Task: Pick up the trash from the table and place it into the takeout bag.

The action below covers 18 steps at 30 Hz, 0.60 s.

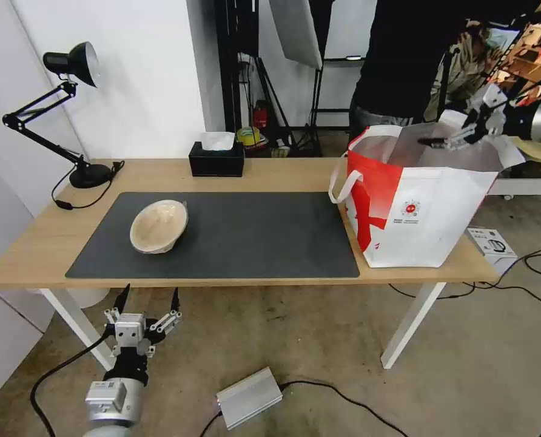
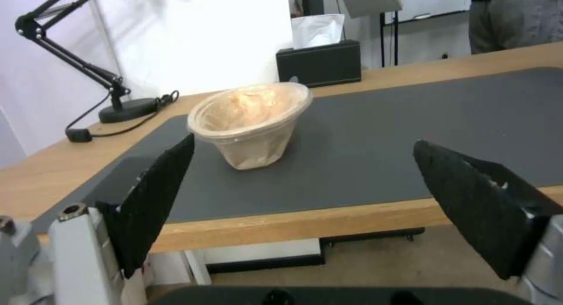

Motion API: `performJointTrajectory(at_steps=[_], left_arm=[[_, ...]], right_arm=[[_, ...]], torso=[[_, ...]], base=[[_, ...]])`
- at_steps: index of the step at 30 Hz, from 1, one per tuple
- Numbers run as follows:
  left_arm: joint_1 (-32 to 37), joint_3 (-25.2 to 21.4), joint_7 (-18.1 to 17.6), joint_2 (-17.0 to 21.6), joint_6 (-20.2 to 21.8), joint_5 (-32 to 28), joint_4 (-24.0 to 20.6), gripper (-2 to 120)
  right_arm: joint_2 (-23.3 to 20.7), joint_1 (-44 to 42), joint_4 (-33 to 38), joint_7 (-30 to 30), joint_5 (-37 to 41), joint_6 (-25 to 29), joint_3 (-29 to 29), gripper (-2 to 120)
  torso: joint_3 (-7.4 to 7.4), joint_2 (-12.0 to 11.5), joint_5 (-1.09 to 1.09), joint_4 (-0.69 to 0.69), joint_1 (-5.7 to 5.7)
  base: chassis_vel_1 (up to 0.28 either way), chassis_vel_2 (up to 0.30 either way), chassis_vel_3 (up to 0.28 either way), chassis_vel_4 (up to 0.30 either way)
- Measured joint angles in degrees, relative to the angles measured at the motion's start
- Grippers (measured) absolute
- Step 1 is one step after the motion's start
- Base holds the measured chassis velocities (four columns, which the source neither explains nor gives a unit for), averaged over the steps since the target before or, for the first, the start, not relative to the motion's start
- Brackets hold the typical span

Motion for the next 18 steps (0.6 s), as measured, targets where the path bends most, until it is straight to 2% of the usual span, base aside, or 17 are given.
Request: performJointTrajectory(at_steps=[2, 5, 6, 8, 11, 12, 15, 16, 18], left_arm=[[0.1, 0.0, 0.0, 0.0, 0.0, 0.0, -0.1, 100], [0.2, -0.1, 0.0, 0.0, 0.0, 0.0, -0.2, 100], [0.4, -0.1, 0.0, 0.0, 0.0, 0.0, -0.3, 100], [0.4, -0.1, 0.0, 0.0, 0.0, 0.0, -0.3, 100], [0.4, -0.2, 0.0, 0.1, 0.0, 0.0, -0.5, 100], [0.4, -0.2, 0.0, 0.1, 0.0, 0.0, -0.5, 100], [0.4, -0.2, 0.0, 0.0, 0.1, 0.0, -0.5, 100], [0.4, -0.2, 0.0, 0.0, 0.1, 0.0, -0.5, 100], [0.5, -0.2, 0.0, -0.1, 0.1, 0.0, -0.5, 100]], right_arm=[[0.2, 0.0, 2.3, 4.2, 2.4, 0.0, -0.1, 100], [0.4, 0.1, 4.1, 7.3, 3.9, 0.0, -0.2, 100], [0.6, 0.2, 5.9, 10.5, 5.4, 0.0, -0.3, 100], [0.7, 0.2, 6.8, 12.0, 6.2, 0.0, -0.3, 100], [0.8, 0.2, 11.5, 19.7, 10.0, 0.0, -0.5, 100], [0.8, 0.2, 11.5, 19.7, 10.0, 0.0, -0.5, 100], [0.1, -1.4, 17.7, 29.5, 14.3, -0.9, -0.1, 100], [0.1, -1.4, 17.7, 29.5, 14.3, -0.9, -0.1, 100], [-0.5, -3.7, 21.3, 33.8, 16.2, -1.6, 2.0, 100]], torso=[[0.00, 0.0, 0.00, 0.00, 0.00], [0.00, 0.0, 0.00, 0.00, 0.00], [0.00, 0.0, 0.00, 0.00, 0.00], [0.00, 0.0, 0.00, 0.01, 0.00], [0.00, 0.0, -0.01, 0.01, 0.00], [0.00, 0.0, -0.01, 0.01, 0.00], [0.00, 0.0, -0.01, 0.01, 0.00], [0.00, 0.0, -0.01, 0.01, 0.00], [0.00, 0.0, 0.00, 0.01, 0.00]], base=[[0.000, 0.000, 0.000, 0.000], [0.000, 0.000, 0.000, 0.000], [0.000, 0.000, 0.000, 0.000], [0.000, 0.000, 0.000, 0.000], [0.000, 0.000, 0.000, 0.000], [0.000, 0.000, 0.000, 0.000], [0.000, 0.000, 0.000, 0.000], [0.000, 0.000, 0.000, 0.000], [0.000, 0.000, 0.000, 0.000]])
